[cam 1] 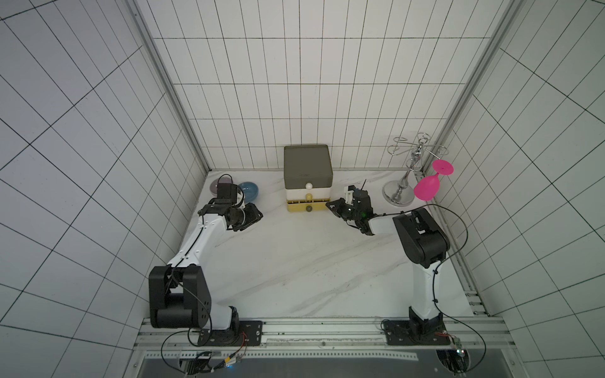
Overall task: Place the brooch boxes into the drawer by color
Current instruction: Close the drawer in the storage box, then reset both arms
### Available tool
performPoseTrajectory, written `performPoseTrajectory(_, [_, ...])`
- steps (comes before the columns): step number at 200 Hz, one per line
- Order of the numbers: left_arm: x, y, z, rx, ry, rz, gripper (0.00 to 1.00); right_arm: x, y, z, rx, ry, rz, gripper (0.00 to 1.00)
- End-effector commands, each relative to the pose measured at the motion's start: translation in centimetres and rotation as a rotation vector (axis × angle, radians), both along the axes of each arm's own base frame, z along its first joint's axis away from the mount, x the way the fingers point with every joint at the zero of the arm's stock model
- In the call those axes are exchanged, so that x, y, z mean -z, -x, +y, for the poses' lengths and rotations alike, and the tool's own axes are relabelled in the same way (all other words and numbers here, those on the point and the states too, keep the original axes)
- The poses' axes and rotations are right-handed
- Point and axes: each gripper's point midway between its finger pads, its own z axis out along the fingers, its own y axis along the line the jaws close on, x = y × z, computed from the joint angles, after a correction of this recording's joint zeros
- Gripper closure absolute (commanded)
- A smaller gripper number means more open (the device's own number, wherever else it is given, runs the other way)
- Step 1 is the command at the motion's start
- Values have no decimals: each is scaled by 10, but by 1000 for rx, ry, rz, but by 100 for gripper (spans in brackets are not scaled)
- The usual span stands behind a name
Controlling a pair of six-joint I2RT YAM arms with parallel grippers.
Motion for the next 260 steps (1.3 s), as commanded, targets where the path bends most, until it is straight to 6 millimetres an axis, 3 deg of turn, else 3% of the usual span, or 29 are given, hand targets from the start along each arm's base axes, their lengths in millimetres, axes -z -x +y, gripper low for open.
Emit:
performPoseTrajectory(1, [-2,-5,9,-19,-49,-16,51,-15,-21,-1,19,-35,-53,100])
performPoseTrajectory(102, [-19,1,18,-51,-94,-41,50,-4,-19,-12,45,-60,-44,100])
performPoseTrajectory(135, [-19,0,20,-63,-102,-42,50,7,-22,-16,63,-29,-37,96])
performPoseTrajectory(160, [-18,-2,23,-69,-119,-40,50,3,-20,-21,88,-66,-49,91])
performPoseTrajectory(193, [-26,-5,31,-90,-161,-58,50,-8,1,-35,113,-91,-68,74])
performPoseTrajectory(239, [-47,-14,49,-150,-244,-150,45,-47,48,-62,111,-70,-134,27])
performPoseTrajectory(260, [-56,-16,63,-193,-317,-171,38,-71,72,-81,106,2,-179,15])
